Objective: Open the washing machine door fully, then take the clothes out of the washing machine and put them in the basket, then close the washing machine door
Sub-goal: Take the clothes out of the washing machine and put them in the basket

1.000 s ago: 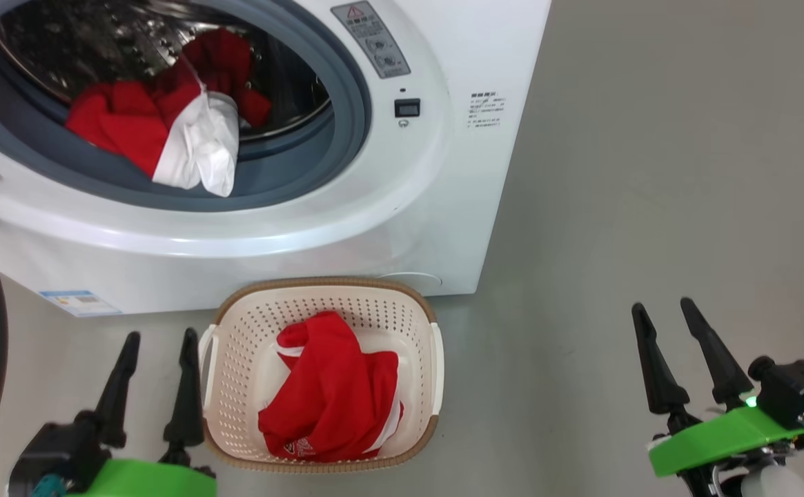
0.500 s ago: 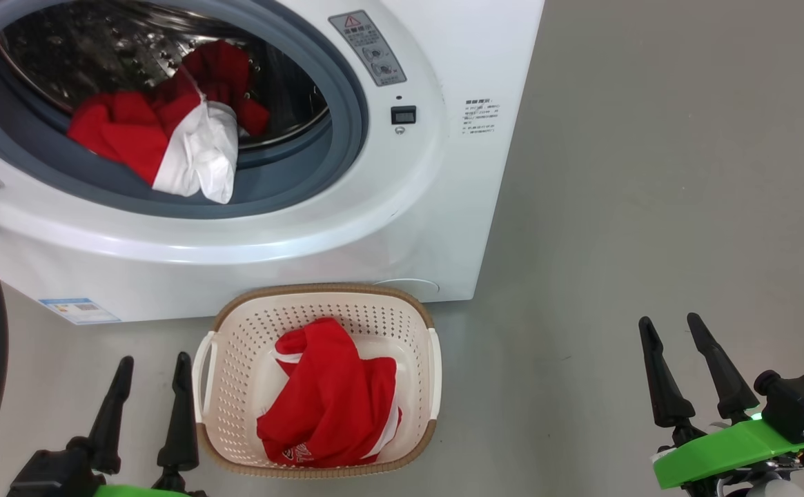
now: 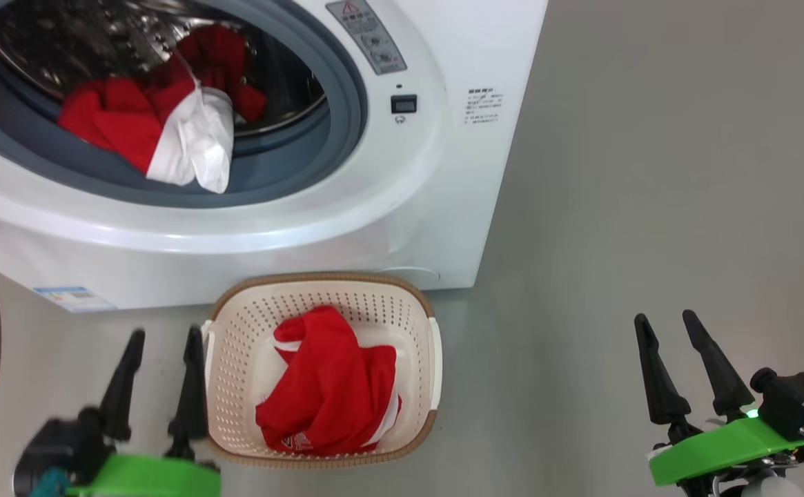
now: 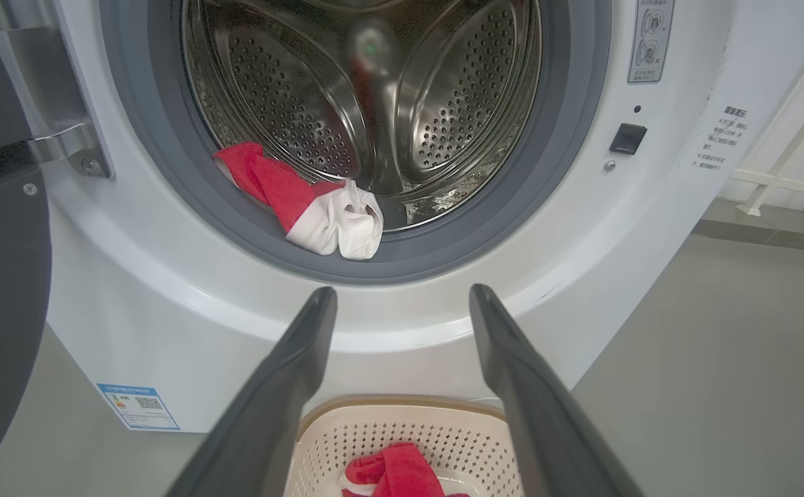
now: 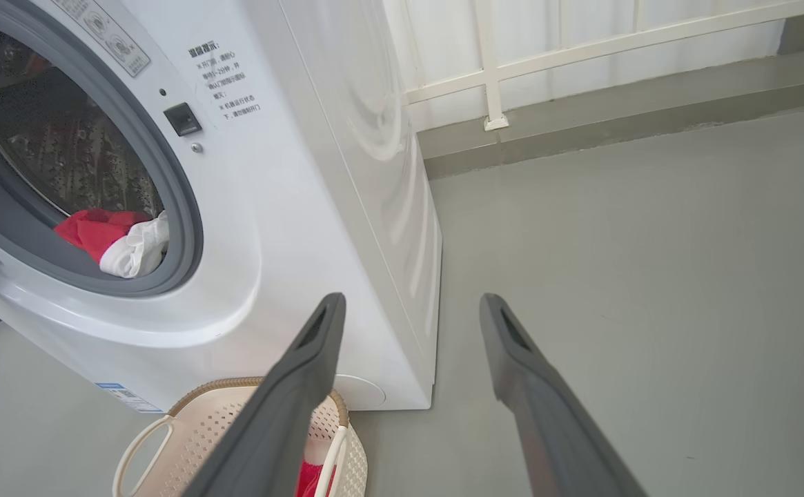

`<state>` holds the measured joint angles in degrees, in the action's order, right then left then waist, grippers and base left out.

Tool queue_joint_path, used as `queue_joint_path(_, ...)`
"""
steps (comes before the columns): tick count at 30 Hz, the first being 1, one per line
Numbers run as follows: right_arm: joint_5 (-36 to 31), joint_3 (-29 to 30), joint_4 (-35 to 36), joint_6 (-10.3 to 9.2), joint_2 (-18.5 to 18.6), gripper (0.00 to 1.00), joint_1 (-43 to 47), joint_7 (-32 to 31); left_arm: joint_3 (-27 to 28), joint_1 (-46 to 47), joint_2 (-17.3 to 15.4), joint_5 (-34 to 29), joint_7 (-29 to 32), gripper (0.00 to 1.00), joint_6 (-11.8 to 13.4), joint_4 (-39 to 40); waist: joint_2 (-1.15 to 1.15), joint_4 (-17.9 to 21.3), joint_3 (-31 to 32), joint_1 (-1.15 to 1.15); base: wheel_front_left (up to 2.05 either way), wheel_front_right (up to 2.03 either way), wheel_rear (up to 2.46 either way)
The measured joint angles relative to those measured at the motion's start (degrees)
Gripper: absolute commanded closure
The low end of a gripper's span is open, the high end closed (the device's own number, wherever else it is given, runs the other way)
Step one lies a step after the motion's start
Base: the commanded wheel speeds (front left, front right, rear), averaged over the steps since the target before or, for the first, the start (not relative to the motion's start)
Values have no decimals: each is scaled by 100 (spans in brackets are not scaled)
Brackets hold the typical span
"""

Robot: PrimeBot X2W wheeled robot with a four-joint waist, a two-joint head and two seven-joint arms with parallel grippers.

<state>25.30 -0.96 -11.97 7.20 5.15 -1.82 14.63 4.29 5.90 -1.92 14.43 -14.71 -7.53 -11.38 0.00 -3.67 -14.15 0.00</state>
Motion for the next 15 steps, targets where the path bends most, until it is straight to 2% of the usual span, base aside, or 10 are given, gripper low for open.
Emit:
queue_joint_path(5,-1,-14,33,0,-2,0,-163,0,-15,607,3,-99,-1,0,1,-231,0,-2,-210,0,0,0,0)
queue_joint_path(15,-13,-57,147,0,-24,0,-815,0,70,2631,-14,-392,-1,0,0,-1124,0,57,-1044,0,0,0,0)
